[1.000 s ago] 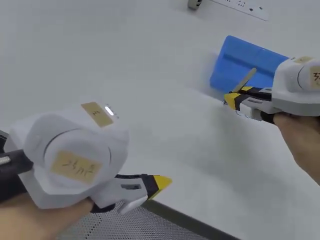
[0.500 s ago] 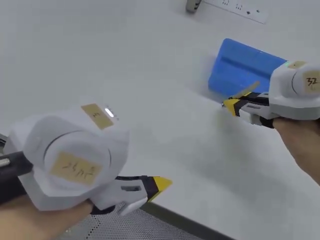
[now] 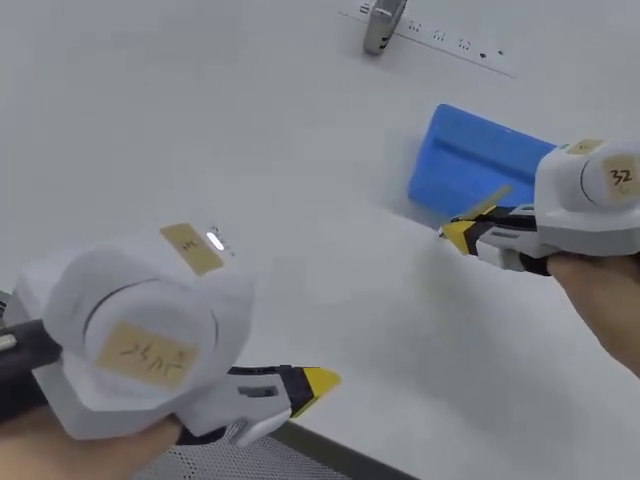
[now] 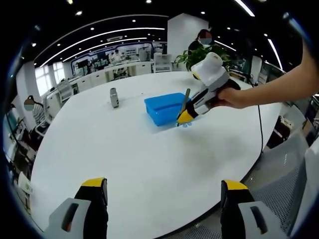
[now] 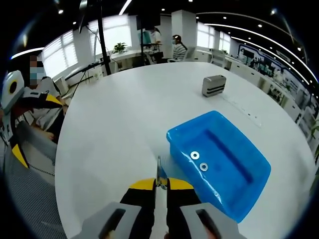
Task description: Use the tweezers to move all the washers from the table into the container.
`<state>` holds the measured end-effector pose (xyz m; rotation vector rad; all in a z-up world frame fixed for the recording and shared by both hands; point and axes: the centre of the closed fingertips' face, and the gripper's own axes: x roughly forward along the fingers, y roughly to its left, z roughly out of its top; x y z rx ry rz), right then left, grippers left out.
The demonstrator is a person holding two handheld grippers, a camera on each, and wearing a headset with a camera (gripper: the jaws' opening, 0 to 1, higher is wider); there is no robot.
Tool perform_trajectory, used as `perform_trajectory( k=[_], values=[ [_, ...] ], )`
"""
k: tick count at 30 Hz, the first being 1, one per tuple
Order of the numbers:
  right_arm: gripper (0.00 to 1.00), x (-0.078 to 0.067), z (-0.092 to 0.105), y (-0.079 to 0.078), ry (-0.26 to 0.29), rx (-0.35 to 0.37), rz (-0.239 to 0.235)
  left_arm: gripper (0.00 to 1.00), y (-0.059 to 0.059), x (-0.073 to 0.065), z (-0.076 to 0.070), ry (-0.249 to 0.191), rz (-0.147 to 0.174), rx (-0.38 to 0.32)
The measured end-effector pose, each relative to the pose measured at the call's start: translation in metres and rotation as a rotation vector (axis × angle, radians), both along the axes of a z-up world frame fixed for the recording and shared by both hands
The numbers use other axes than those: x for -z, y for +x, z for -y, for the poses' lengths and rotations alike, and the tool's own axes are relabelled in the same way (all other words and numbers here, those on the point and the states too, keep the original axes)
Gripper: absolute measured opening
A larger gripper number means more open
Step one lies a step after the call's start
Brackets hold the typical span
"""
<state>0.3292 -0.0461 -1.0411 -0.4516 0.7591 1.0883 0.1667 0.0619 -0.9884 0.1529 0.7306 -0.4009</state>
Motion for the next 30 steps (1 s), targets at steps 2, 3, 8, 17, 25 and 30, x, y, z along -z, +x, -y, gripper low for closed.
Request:
perform_trajectory(
  k=[2, 3, 8, 17, 25, 30],
  values=[
    [0.03, -0.005, 0.001, -0.003, 0.002, -0.005, 0.002, 0.96, 0.000, -0.001, 0.000, 0.001, 0.003, 0.005],
    [0.03, -0.007, 0.002, -0.004, 0.001, -0.007, 0.003, 0.97, -0.001, -0.001, 0.000, 0.001, 0.002, 0.006],
    [0.03, -0.017, 0.005, -0.010, 0.001, -0.018, 0.013, 0.98, -0.002, -0.004, -0.002, 0.004, 0.014, 0.009],
    [0.03, -0.032, 0.014, -0.017, 0.005, -0.010, 0.018, 0.99, -0.003, -0.012, -0.004, 0.013, 0.036, 0.009],
    [0.03, -0.047, 0.019, -0.012, 0.014, 0.005, 0.038, 0.99, -0.002, -0.019, -0.007, 0.021, 0.060, 0.007],
    [0.03, -0.054, 0.021, -0.008, 0.019, 0.018, 0.046, 0.99, -0.001, -0.022, -0.007, 0.020, 0.073, 0.007]
  ],
)
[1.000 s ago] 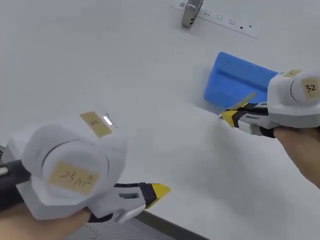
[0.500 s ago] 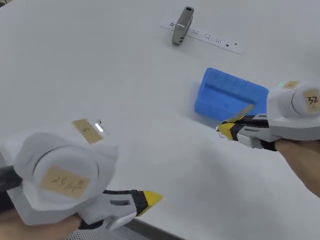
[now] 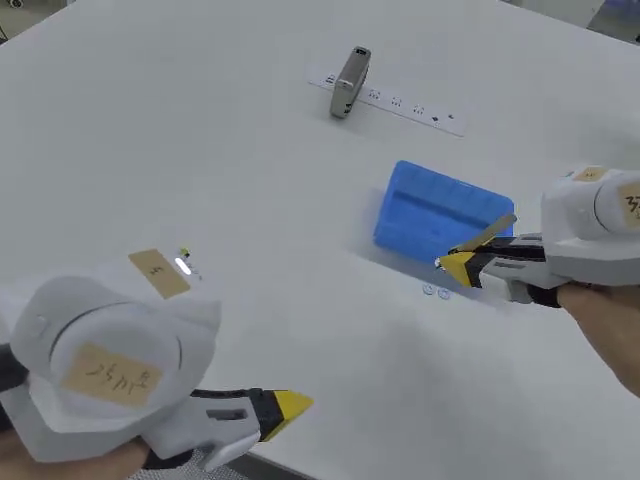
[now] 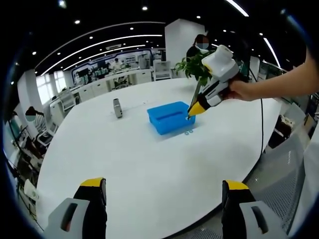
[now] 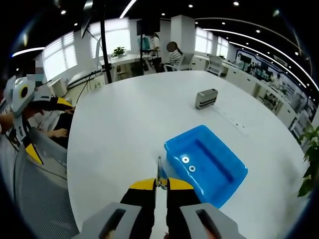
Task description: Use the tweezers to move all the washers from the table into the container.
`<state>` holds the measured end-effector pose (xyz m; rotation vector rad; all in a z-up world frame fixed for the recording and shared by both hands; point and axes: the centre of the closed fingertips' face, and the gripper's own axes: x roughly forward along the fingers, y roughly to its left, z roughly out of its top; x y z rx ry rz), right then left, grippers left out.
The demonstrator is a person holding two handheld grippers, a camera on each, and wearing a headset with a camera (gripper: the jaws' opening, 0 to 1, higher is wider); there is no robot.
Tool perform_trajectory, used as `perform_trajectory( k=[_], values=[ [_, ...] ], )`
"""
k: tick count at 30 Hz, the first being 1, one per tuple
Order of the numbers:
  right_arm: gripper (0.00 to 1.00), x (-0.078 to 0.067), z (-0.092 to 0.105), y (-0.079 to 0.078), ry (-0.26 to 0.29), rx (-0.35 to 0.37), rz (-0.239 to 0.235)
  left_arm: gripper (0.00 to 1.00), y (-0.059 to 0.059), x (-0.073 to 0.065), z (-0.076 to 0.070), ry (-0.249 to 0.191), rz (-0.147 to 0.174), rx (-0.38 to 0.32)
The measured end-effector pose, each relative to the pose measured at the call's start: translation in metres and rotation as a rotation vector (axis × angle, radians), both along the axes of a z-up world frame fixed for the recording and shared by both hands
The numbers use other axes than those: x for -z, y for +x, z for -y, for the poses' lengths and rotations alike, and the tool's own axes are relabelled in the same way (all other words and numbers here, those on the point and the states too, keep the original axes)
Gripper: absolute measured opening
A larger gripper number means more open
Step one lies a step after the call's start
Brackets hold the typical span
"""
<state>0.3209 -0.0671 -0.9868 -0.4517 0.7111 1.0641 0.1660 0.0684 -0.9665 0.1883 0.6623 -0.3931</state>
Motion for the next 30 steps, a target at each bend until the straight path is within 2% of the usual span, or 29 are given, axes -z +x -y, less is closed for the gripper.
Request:
perform_trajectory(
  k=[8, 16, 25, 30],
  values=[
    [0.03, -0.008, 0.002, 0.009, -0.008, 0.002, 0.019, 0.99, 0.000, -0.002, 0.000, -0.005, 0.006, -0.010],
    [0.03, -0.009, 0.003, 0.028, -0.007, 0.031, 0.036, 0.99, 0.000, -0.002, 0.001, 0.001, -0.002, -0.005],
    [0.03, 0.000, -0.001, 0.052, 0.007, 0.068, 0.034, 0.99, 0.004, -0.003, 0.000, 0.005, -0.003, 0.000],
    [0.03, 0.011, -0.003, 0.064, 0.008, 0.089, 0.016, 0.99, 0.005, -0.002, 0.000, 0.008, -0.007, 0.000]
  ],
)
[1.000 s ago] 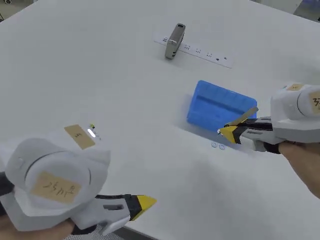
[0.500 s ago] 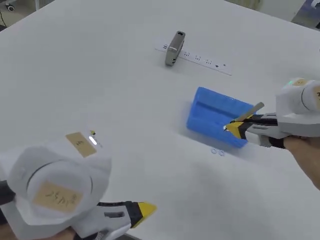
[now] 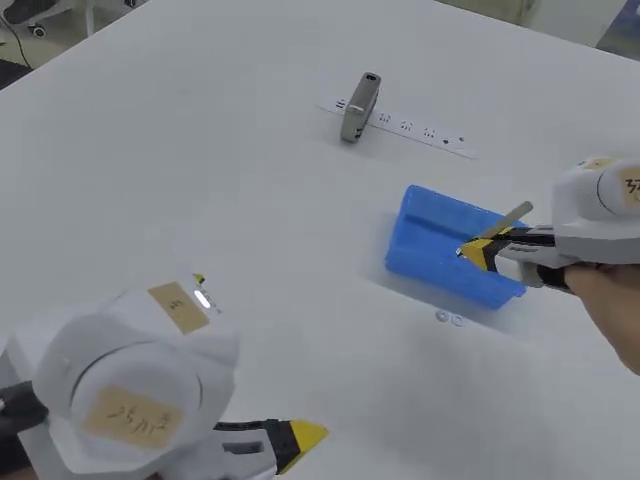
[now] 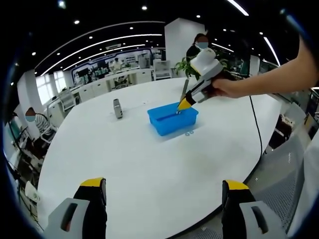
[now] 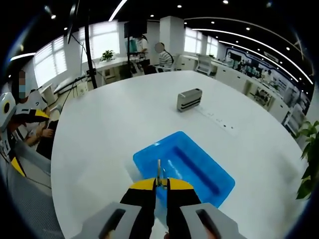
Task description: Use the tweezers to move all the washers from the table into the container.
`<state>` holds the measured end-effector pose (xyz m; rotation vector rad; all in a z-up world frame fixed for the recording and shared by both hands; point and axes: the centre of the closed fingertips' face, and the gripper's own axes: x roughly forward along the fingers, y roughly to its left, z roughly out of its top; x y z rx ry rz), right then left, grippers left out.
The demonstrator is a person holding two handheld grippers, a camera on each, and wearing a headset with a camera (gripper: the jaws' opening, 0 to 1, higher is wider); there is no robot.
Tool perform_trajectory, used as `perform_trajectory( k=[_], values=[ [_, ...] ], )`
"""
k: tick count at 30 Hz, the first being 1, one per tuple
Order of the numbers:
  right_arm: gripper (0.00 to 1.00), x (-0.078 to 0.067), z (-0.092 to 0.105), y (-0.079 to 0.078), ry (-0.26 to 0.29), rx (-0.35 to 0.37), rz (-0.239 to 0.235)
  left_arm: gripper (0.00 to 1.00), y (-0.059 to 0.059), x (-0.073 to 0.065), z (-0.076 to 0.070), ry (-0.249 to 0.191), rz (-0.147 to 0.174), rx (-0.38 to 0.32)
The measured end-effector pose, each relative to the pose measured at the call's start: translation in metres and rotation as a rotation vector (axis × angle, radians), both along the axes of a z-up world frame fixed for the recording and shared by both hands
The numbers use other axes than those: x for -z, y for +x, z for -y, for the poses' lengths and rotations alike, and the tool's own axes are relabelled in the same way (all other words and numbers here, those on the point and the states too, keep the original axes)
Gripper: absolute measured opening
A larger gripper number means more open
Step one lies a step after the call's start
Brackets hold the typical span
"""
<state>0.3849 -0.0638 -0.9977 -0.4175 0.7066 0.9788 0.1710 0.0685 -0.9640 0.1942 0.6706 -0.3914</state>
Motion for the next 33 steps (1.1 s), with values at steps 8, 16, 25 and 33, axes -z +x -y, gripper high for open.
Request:
perform_trajectory(
  k=[8, 16, 25, 33],
  values=[
    [0.03, 0.024, -0.002, 0.008, -0.026, 0.010, -0.037, 0.99, 0.000, 0.004, 0.001, -0.001, -0.016, -0.003],
    [0.03, 0.037, 0.001, 0.015, -0.017, 0.037, -0.077, 0.99, -0.001, 0.007, 0.008, -0.006, -0.021, 0.007],
    [0.04, 0.046, 0.000, 0.025, -0.004, 0.064, -0.126, 0.99, 0.001, 0.014, 0.004, -0.008, -0.043, -0.009],
    [0.04, 0.052, 0.001, 0.028, -0.026, 0.059, -0.135, 0.99, 0.002, 0.018, -0.001, -0.005, -0.053, -0.023]
  ],
)
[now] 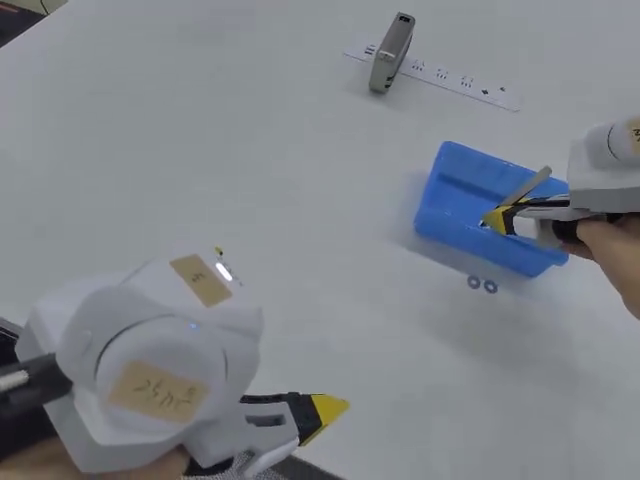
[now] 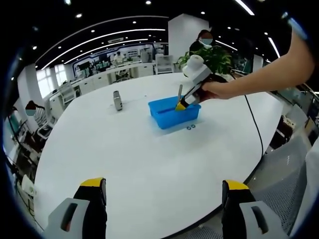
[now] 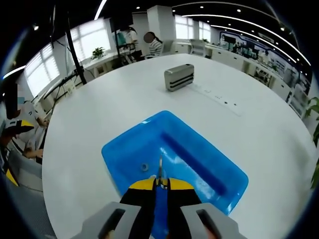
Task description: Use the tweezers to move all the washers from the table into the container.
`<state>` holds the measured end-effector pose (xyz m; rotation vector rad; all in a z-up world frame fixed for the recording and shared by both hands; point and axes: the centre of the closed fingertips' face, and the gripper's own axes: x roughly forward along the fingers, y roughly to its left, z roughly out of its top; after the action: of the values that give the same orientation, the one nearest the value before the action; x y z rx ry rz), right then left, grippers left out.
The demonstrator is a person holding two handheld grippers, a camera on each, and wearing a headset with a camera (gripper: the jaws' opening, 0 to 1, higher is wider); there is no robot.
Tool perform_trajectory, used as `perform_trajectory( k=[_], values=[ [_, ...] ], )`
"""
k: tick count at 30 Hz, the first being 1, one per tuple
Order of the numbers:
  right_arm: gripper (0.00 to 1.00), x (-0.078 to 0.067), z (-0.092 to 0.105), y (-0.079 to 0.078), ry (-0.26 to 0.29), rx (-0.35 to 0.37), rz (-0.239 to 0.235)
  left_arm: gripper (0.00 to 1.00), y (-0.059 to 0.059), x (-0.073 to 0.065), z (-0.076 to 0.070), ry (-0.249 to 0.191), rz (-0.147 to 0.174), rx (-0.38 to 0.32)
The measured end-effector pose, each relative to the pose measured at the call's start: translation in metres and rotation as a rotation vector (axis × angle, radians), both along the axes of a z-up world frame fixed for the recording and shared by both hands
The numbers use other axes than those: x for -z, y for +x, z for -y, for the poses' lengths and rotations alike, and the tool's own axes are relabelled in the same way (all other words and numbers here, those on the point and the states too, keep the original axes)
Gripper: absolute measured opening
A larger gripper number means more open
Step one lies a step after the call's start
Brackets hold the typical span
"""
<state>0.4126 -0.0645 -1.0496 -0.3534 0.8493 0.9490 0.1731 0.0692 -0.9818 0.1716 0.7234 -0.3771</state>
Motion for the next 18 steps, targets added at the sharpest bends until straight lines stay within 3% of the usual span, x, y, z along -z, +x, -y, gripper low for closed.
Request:
perform_trajectory(
  k=[12, 18],
  values=[
    [0.04, 0.003, 0.001, -0.001, -0.011, -0.011, -0.017, 0.99, 0.002, 0.001, 0.000, -0.002, -0.001, 0.000],
    [0.04, -0.006, 0.001, -0.003, 0.006, -0.004, -0.009, 0.99, 0.004, -0.004, 0.000, 0.002, 0.015, 0.005]
  ],
)
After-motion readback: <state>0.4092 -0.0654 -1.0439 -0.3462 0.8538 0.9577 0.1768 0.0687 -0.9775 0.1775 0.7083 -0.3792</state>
